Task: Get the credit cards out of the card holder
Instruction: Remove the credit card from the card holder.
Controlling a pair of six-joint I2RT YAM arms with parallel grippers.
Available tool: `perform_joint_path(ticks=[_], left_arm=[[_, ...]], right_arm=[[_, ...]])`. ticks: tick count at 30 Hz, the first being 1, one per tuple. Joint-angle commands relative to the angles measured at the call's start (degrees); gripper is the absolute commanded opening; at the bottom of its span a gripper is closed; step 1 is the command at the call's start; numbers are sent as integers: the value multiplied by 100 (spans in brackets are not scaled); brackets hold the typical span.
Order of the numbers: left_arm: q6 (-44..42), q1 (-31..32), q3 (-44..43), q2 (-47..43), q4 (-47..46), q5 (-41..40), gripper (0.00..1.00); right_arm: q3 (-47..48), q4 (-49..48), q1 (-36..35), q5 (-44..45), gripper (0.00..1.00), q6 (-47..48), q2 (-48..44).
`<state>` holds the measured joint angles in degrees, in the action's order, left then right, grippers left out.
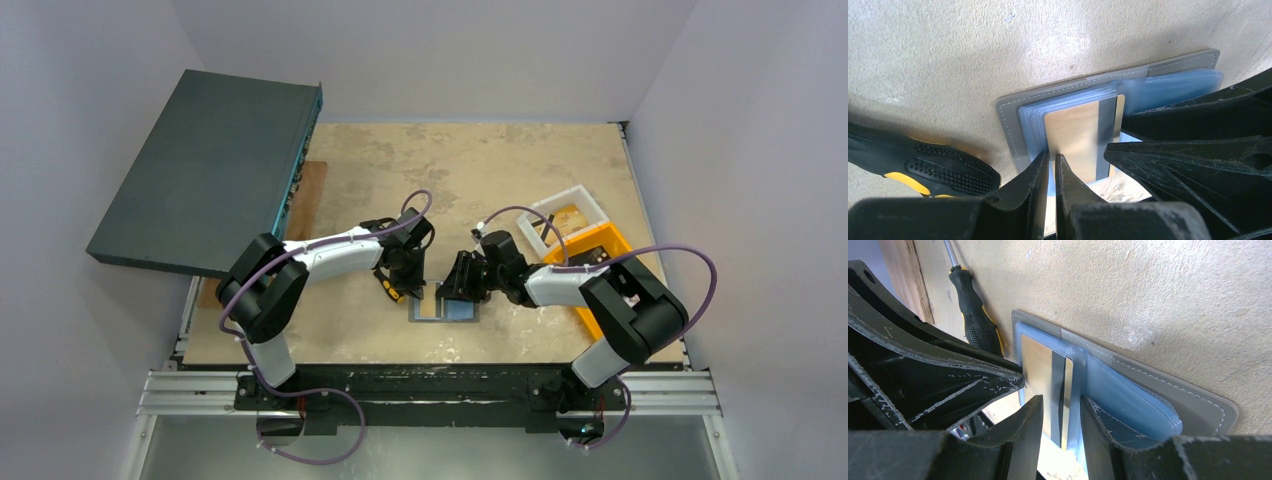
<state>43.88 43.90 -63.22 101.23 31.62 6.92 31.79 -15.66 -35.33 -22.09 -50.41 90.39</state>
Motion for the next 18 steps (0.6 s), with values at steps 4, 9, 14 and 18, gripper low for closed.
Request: perform_joint_path(ticks=[4,9,14,18], left_arm=[[-103,60,-97,65,28,-22,9],[1,191,-221,340,-85,155,9],[90,217,-274,476,-156,249,8],[144,205,-287,543,-12,105,2]], right_arm=[[-152,277,-8,295,35,108,259],[-147,248,-3,279,35,111,283],[-169,243,-7,266,35,110,265],[-249,225,30,246,35,120,208]])
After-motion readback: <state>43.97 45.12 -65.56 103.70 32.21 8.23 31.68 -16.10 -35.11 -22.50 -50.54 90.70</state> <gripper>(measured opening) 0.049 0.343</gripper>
